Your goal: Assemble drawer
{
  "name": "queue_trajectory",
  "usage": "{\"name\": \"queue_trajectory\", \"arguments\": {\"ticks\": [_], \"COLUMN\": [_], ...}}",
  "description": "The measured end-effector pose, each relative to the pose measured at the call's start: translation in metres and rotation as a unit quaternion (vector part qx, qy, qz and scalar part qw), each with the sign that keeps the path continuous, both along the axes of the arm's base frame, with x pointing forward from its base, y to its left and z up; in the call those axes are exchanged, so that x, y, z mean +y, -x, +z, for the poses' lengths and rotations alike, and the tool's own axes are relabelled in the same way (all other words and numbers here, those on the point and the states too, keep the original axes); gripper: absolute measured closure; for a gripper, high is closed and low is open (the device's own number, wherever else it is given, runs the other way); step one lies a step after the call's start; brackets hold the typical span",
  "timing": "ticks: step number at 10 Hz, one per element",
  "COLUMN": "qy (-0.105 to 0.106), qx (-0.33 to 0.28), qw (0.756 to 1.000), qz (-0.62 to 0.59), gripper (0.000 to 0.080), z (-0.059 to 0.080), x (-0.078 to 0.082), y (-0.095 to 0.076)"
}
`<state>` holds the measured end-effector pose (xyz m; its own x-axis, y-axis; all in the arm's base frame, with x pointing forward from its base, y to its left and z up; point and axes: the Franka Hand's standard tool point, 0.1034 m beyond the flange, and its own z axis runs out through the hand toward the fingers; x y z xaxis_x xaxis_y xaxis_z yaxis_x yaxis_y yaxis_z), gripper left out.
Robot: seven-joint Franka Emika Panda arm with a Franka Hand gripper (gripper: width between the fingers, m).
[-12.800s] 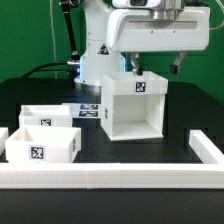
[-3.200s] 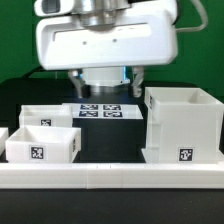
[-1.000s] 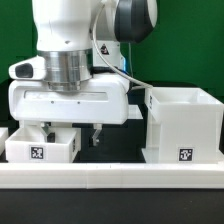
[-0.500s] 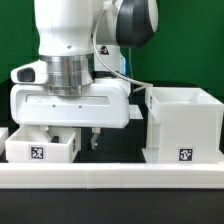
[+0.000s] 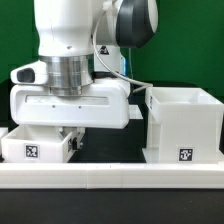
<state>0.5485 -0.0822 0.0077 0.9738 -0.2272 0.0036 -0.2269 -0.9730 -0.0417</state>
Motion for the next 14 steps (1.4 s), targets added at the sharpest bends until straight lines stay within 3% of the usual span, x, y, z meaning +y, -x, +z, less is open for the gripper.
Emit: {"name": "queue_trajectory", "arguments": {"ticks": [4,6,9,12,14], "qy": [0.0,0.0,-0.003,-0.003,0.003], "qx": [0.0,-0.006,-0.009,-0.008,-0.009], "qw": [1.0,1.0,0.993,0.991,0.976], "qz": [0.0,0.02,0.117,0.134,0.218], "gripper": [0.0758,0.0758,0.0758,0.0758,0.0758], "z": [0.0,0.008,0.02,0.017,0.018], "x": [0.0,0.002,-0.001,-0.001,-0.002], "y": [0.0,-0.002,0.006,0.007,0.007]}}
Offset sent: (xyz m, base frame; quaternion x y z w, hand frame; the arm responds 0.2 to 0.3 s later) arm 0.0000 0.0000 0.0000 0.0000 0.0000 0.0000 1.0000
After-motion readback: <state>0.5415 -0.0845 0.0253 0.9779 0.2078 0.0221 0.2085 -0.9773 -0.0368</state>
